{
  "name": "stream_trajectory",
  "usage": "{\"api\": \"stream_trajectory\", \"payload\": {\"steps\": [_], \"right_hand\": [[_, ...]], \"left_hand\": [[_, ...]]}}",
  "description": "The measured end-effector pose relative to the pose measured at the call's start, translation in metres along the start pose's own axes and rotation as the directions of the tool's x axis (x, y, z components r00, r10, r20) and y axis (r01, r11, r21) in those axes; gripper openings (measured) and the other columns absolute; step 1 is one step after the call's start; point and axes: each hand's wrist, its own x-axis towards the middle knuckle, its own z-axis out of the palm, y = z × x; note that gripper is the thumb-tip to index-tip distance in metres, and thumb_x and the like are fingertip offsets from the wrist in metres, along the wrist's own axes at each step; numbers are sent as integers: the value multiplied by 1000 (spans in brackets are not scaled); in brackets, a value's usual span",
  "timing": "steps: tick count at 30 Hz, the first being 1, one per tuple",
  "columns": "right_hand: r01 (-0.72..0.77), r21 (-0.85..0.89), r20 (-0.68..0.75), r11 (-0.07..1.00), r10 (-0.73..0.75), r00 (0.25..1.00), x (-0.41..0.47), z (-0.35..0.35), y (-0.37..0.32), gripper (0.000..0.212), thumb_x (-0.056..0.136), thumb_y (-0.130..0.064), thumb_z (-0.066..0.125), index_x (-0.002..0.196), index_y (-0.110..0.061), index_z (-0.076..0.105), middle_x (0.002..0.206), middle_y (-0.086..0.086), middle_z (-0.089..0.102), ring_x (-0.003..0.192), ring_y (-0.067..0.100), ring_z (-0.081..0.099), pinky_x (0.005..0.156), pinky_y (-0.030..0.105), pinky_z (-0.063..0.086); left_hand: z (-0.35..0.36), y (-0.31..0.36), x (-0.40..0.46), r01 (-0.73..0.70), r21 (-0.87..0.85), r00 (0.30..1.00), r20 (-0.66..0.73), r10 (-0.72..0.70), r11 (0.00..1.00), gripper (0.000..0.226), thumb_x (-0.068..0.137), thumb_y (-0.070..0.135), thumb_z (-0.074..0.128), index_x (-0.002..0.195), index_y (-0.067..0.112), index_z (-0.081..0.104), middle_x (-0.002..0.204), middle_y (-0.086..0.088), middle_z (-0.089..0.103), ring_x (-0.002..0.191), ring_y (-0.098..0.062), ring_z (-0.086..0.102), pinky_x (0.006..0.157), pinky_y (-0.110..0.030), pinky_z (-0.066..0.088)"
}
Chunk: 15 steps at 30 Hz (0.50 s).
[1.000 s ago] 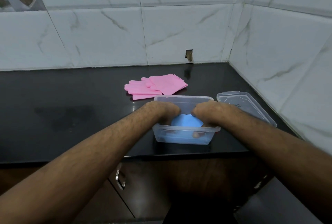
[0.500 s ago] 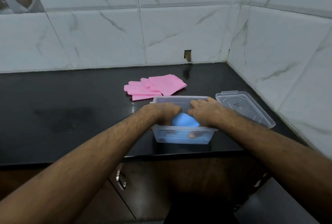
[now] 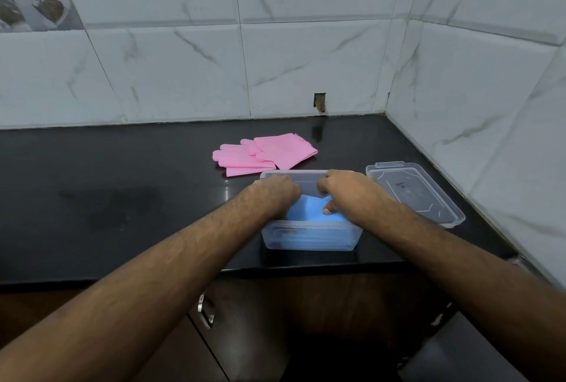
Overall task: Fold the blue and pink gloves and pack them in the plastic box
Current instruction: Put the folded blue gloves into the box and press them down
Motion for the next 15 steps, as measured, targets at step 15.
{"api": "stream_trajectory", "payload": {"steps": [15], "right_hand": [[-41,-48,-204,998,31,978,-2,8,1,20,97,-29,64,113,-16,61,108,4,66,94,24,64,80,40,53]], "left_hand": [[14,-15,-3,-96,62,983,-150,105,993,50,88,21,74,125,6,45,129,-13,63,119,-31,61,94,-37,45]]}}
